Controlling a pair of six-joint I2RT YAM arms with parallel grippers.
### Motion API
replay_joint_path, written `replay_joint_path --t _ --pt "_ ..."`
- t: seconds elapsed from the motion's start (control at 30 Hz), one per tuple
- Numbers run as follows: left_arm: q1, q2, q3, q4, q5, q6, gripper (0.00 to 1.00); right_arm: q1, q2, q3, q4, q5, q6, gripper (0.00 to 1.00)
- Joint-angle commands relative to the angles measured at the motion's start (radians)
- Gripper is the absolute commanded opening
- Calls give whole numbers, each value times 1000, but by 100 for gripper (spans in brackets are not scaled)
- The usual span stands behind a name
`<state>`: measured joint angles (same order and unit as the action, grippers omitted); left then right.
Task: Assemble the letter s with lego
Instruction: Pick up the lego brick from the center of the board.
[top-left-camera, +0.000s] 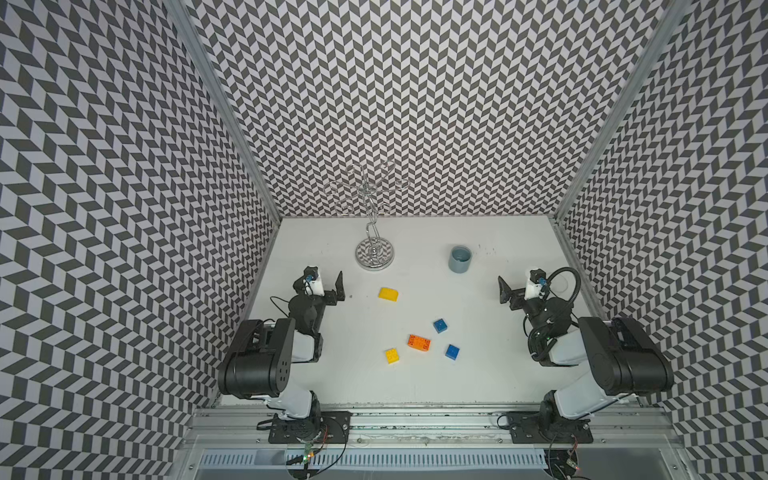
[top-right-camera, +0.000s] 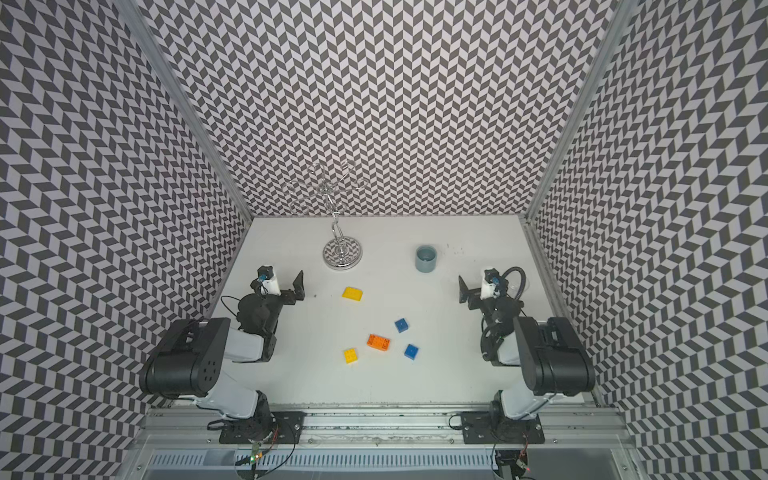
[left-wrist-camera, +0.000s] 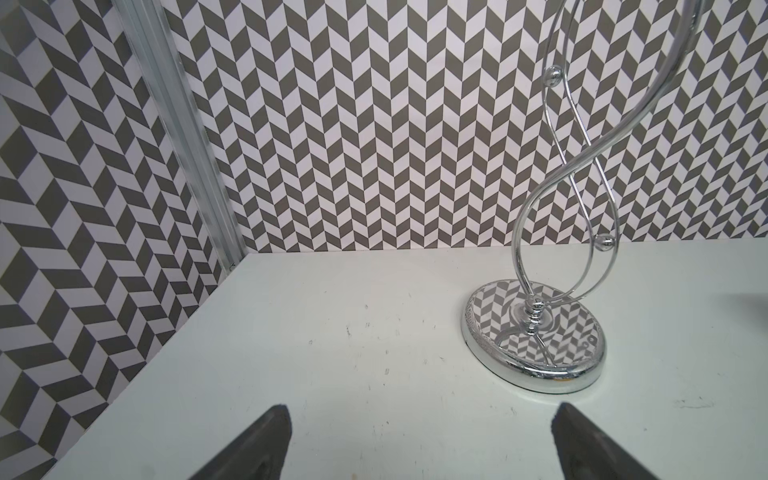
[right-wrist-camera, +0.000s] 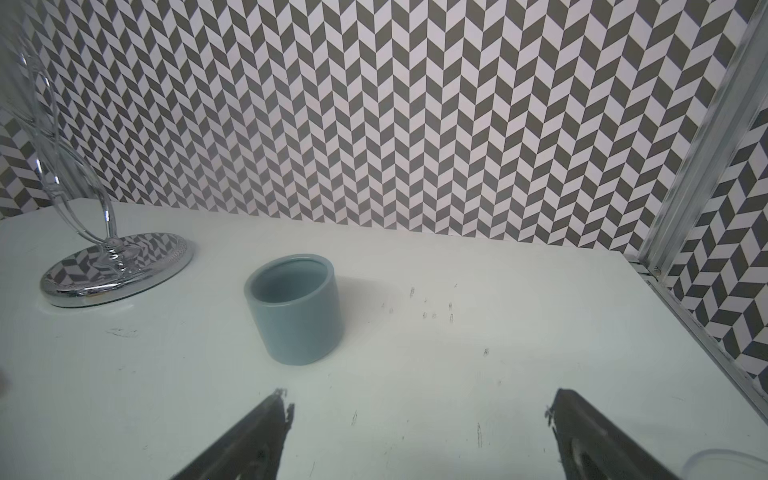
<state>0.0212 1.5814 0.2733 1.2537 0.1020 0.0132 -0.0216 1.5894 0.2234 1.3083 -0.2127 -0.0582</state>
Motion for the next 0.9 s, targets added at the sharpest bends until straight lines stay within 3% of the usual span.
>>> replay_joint_path --t 0.0,0.63,0.7,0.77,0.87 --pt "2 -23 -13 0 13 2 100 6 -23 -10 39 9 14 100" --pt "3 -38 -7 -13 -8 -8 100 7 -37 -10 41 80 42 100" --pt "3 -92 10 -75 -16 -12 100 12 -115 28 -65 135 53 100" --pt "-7 -165 62 -222 -21 -4 100 54 -237 120 -320 223 63 100" --pt "-26 -236 234 -613 -68 -105 100 85 -324 326 -774 174 241 100"
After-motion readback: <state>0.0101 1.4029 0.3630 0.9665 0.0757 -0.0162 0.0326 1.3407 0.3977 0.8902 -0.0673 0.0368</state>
